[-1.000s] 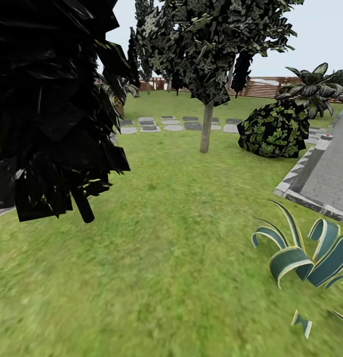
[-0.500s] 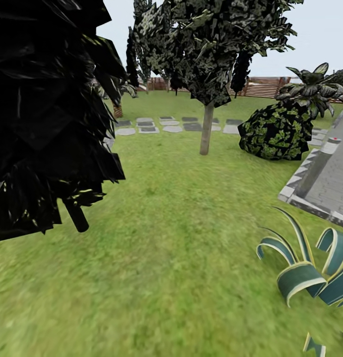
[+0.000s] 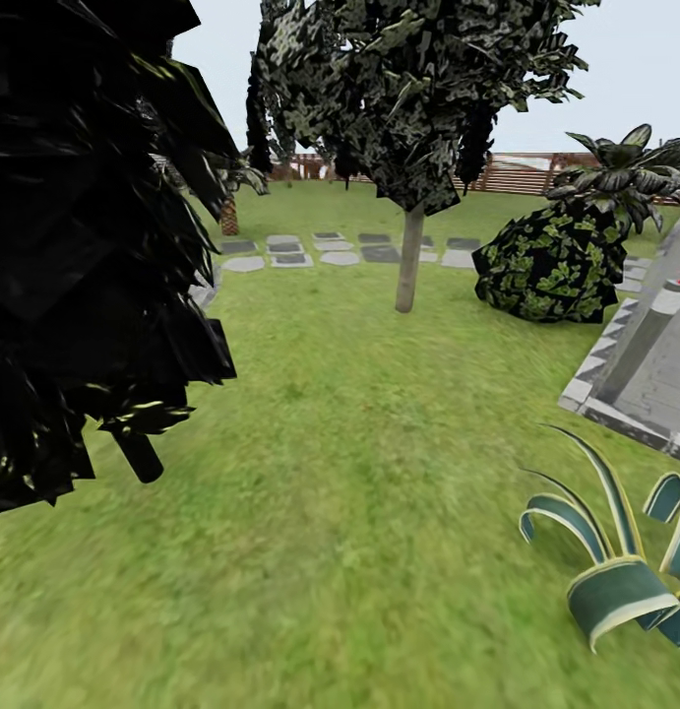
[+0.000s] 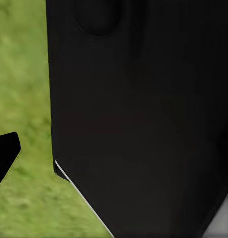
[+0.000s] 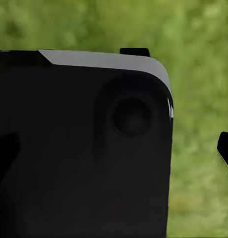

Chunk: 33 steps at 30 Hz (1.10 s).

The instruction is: Take the three Easter eggs out of the wicker basket on the lawn in the garden, then place them on the lawn next to a single tree (choose any tree) so that all three eggs are next to the same tree and none are left in the basket.

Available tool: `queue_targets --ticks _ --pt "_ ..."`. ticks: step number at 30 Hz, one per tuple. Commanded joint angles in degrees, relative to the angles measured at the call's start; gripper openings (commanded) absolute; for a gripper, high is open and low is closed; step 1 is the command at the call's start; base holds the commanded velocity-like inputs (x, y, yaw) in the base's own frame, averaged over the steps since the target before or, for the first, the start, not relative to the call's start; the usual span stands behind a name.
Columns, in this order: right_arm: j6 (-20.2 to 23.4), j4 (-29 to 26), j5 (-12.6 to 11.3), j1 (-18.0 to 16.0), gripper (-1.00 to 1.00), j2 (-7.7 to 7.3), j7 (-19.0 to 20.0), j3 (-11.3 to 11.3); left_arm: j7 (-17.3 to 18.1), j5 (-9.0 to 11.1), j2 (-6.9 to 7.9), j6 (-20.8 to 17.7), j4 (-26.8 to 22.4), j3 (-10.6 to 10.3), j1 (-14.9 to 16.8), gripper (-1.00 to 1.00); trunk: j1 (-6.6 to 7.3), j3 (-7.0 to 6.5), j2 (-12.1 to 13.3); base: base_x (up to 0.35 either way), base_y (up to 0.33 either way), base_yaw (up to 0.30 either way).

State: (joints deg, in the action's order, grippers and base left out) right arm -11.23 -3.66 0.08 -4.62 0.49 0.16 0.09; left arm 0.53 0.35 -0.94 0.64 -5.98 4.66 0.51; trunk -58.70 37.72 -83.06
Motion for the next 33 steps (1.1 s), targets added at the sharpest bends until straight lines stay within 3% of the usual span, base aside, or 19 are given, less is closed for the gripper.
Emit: queue_targets --ticks 1,10,33 --pt "-0.20 0.06 0.00 -0.04 1.00 0.05 0.02 -0.01 0.07 0.06 -0.01 0.07 0.00 0.44 0.02 1.00 -0.03 0.05 -0.02 0.325 0.000 -0.174" --pt "-0.20 0.06 0.23 -0.04 1.00 0.11 0.02 -0.01 0.06 0.02 0.00 0.07 0.00 0.44 0.02 1.00 -0.03 0.05 -0.02 0.325 0.000 -0.229" --pt "-0.14 0.06 0.18 -0.04 1.00 -0.16 0.02 -0.01 0.00 0.09 0.06 0.07 0.00 0.53 0.02 1.00 -0.03 0.05 -0.02 0.325 0.000 -0.054"
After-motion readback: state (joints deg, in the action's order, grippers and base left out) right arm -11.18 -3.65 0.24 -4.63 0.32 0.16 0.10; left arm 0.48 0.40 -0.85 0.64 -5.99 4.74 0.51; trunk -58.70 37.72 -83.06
